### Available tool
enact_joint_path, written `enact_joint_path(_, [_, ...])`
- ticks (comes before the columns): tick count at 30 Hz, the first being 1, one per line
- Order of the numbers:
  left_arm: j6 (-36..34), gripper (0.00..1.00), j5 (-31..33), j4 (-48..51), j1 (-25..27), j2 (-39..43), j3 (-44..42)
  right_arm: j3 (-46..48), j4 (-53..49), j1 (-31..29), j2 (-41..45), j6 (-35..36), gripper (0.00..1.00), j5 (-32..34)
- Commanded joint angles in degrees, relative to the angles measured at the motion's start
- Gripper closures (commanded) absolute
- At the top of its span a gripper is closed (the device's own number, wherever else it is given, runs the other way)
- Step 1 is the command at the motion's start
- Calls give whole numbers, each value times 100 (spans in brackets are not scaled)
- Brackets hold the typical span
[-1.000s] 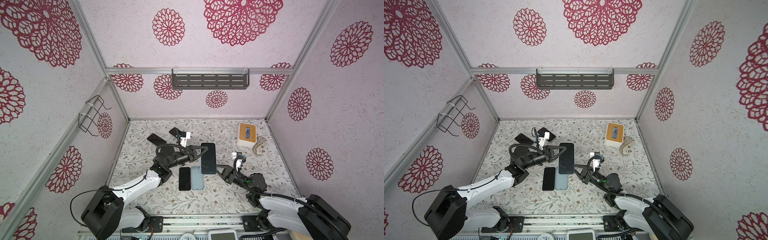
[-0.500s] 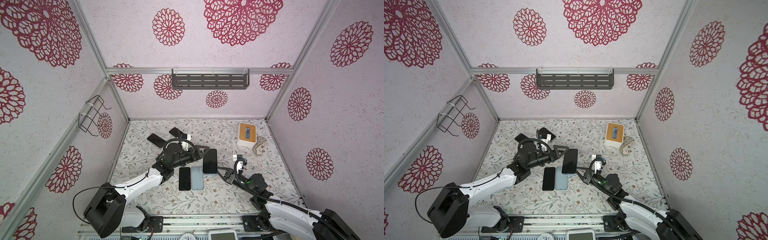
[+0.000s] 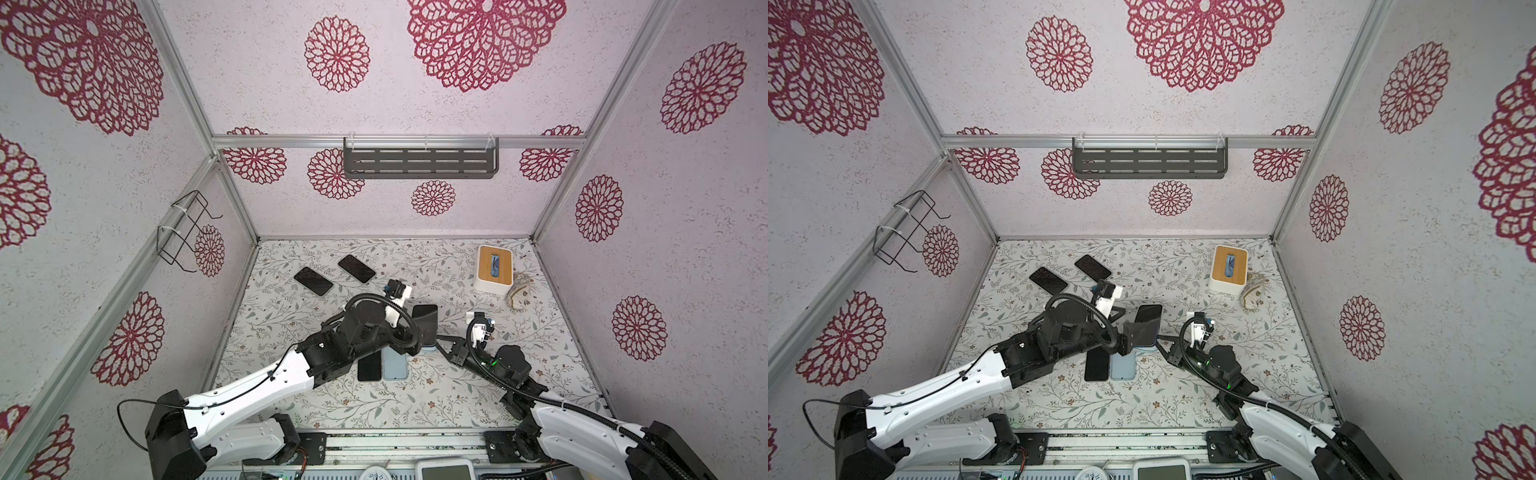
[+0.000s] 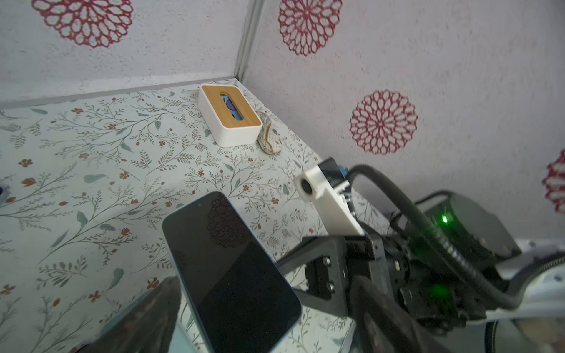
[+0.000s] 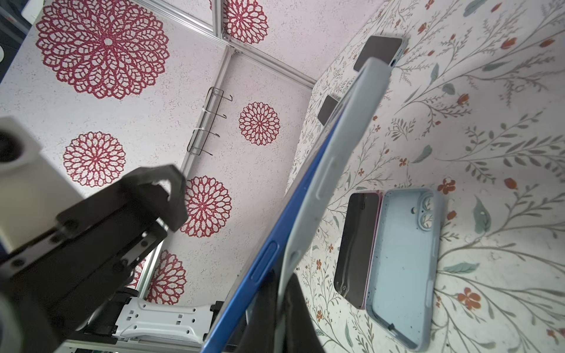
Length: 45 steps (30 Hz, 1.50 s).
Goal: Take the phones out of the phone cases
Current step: 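Lower the left gripper onto the black phone's edge held by the right gripper, then grip the blue-edged phone with the left gripper and pull it from the case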
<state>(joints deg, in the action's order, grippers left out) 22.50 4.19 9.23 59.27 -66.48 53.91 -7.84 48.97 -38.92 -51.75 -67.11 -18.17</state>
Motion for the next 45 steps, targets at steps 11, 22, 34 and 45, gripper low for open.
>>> enact_joint_path(11, [-2911,17,2299,710,1489,-732,299,-61,455,77,248,-73,100,-116])
enact_joint_path(22, [-3360,25,2821,484,1471,-1085,436,67,516,79,357,-100,100,-176])
enact_joint_path(34, [-3636,40,2815,229,1385,-1337,455,139,668,78,367,-188,100,-247])
enact_joint_path(45, [-3705,68,2477,49,1369,-1609,466,167,664,82,436,-215,100,-277])
